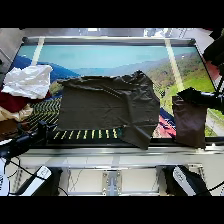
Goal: Fold the shirts.
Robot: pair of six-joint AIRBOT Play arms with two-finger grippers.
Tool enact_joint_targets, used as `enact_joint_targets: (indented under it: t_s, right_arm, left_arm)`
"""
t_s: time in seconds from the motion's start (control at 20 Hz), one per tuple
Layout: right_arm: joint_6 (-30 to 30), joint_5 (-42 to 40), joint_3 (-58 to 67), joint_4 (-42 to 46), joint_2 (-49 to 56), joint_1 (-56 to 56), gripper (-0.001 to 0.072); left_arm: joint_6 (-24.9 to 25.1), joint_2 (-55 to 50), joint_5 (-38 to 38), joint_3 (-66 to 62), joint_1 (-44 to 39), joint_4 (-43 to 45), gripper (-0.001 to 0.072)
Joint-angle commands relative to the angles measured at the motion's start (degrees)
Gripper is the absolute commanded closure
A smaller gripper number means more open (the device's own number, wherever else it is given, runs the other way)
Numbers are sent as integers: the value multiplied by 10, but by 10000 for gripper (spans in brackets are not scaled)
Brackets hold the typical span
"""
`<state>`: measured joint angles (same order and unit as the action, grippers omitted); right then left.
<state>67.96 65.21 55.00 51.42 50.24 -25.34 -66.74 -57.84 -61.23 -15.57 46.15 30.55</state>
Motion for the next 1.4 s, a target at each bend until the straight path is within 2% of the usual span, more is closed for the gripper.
enact_joint_targets:
  t_s: [0.0,0.2,0.4,0.7,0.9,0.95,1.0,1.1,1.15,1.35]
  right_arm:
    - [0,2,5,-4,-12,0,262]
    - [0,2,8,-8,-24,0,262]
    - [1,2,8,-35,-28,0,262]
    - [1,2,8,-42,-43,0,263]
    - [6,7,8,-29,-64,0,263]
    - [15,24,5,-11,-64,0,264]
    - [24,43,-6,23,-63,0,265]
    - [91,59,-75,117,-63,0,263]
    - [115,45,-132,122,-61,0,263]
    - [104,-28,-313,12,-3,0,261]
  left_arm:
    - [-19,16,-16,-10,0,56,268]
    - [-64,17,7,-10,0,123,268]
    - [-63,11,67,-10,-10,64,270]
    - [-61,-49,146,-10,-129,-2,279]
    - [-61,-62,156,-11,-146,-56,544]
    - [-60,-61,156,-14,-146,-60,655]
    - [-56,-61,156,-17,-146,-62,696]
    - [-37,-61,156,-22,-146,-70,696]
    - [-35,-61,156,-22,-146,-71,696]
    - [-35,-61,154,-22,-146,-70,697]
